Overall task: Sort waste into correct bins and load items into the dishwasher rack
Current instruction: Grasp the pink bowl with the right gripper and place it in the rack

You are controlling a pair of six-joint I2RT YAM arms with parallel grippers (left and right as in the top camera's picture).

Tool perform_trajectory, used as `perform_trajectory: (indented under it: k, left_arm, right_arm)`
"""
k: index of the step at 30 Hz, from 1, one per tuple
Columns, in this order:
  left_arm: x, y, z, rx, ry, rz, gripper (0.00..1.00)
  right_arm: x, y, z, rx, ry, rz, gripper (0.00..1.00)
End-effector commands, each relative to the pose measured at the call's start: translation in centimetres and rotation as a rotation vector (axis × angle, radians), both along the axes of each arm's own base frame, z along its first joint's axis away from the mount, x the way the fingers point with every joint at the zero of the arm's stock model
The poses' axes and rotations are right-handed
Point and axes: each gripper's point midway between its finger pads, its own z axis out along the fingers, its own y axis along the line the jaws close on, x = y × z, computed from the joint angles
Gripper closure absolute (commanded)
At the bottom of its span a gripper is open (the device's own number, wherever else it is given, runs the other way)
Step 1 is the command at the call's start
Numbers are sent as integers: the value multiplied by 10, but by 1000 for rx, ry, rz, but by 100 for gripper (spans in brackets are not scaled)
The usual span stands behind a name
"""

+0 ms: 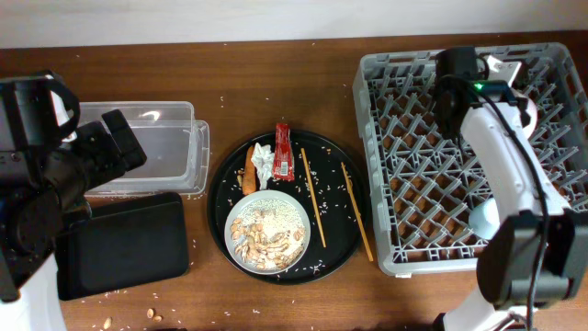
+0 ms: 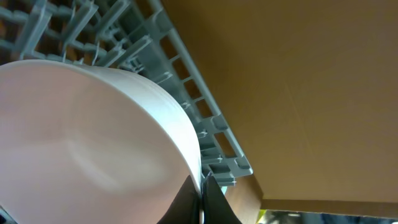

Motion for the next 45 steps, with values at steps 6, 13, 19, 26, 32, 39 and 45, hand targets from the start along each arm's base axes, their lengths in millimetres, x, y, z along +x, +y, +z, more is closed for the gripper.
perform_trajectory:
  k: [6, 13, 19, 26, 32, 39, 45]
  left_arm:
    - [0, 3, 1, 3, -5, 20, 1]
    - [0, 3, 1, 3, -5, 20, 1]
    - [0, 3, 1, 3, -5, 20, 1]
    - [0, 3, 1, 3, -5, 20, 1]
    - [0, 3, 1, 3, -5, 20, 1]
    - [0, 3, 1, 3, -5, 20, 1]
    - [0, 3, 1, 3, -5, 20, 1]
  right_arm:
    - [12, 23, -31, -102, 152, 59, 96]
    - [24, 90, -30, -117, 163, 226, 96]
    - [27, 122, -33, -104, 161, 302, 96]
    - [18, 134, -24, -97, 175, 335, 73]
    - [11, 138, -7, -48, 110, 343, 78]
    - [-8, 158, -6, 104, 82, 367, 87]
    - [-16, 174, -17, 208, 106, 391, 70]
